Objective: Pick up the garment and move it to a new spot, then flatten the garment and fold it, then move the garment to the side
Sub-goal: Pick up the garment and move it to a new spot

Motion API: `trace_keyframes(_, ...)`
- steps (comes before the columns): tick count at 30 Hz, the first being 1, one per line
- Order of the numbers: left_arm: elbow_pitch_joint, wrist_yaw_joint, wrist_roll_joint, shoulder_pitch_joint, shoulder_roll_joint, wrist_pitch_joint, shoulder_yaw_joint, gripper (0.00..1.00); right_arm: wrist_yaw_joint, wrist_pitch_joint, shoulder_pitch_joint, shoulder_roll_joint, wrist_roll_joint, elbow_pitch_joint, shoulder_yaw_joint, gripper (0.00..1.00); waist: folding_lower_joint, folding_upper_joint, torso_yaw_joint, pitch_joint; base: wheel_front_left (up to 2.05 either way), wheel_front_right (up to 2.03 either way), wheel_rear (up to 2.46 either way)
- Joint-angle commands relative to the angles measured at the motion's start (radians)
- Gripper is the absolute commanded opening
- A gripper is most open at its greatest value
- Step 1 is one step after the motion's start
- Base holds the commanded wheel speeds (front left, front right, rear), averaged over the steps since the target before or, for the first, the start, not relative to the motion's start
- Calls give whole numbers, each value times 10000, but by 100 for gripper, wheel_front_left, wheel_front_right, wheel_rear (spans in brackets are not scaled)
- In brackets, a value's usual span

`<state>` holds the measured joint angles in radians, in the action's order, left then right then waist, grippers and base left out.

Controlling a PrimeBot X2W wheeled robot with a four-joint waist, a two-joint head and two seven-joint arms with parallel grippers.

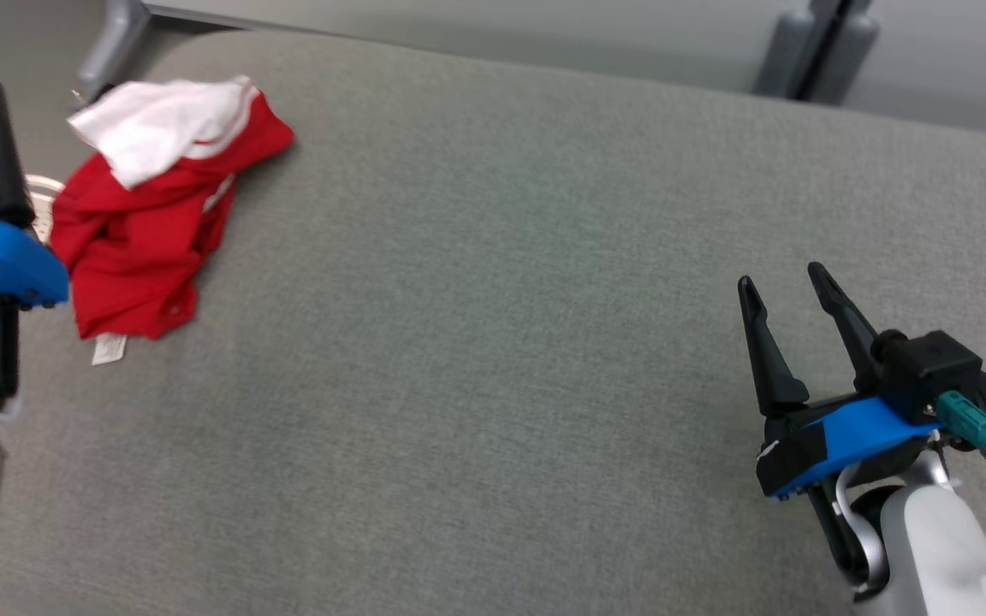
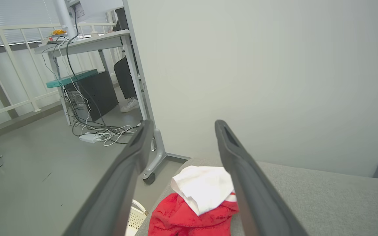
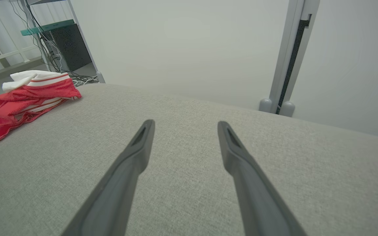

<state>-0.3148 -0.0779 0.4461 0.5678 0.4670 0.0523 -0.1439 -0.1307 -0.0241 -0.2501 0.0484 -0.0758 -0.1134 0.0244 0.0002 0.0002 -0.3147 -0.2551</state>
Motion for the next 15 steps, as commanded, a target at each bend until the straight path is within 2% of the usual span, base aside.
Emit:
trace_keyframes(1, -251, 167, 89, 613, 263, -579, -23, 100, -2, 147, -212, 41, 179, 307, -48, 100, -2, -2, 255, -281, 0, 0, 0)
trace_keyframes(8, -1605, 650, 666, 2479, 756, -2810, -105, 100, -2, 641, -414, 41, 506, 1310, -84, 100, -2, -2, 1219, -1527, 0, 0, 0)
trace_keyframes(11, -2255, 877, 701, 2765, 789, -3467, -327, 100, -2, 764, -531, 50, 579, 1608, -101, 100, -2, -2, 1525, -2029, 0, 0, 0)
trace_keyframes(15, -2960, 869, 503, 2961, 887, -3896, -637, 100, -2, 838, -587, 56, 603, 1903, -140, 100, -2, -2, 1784, -2529, 0, 0, 0)
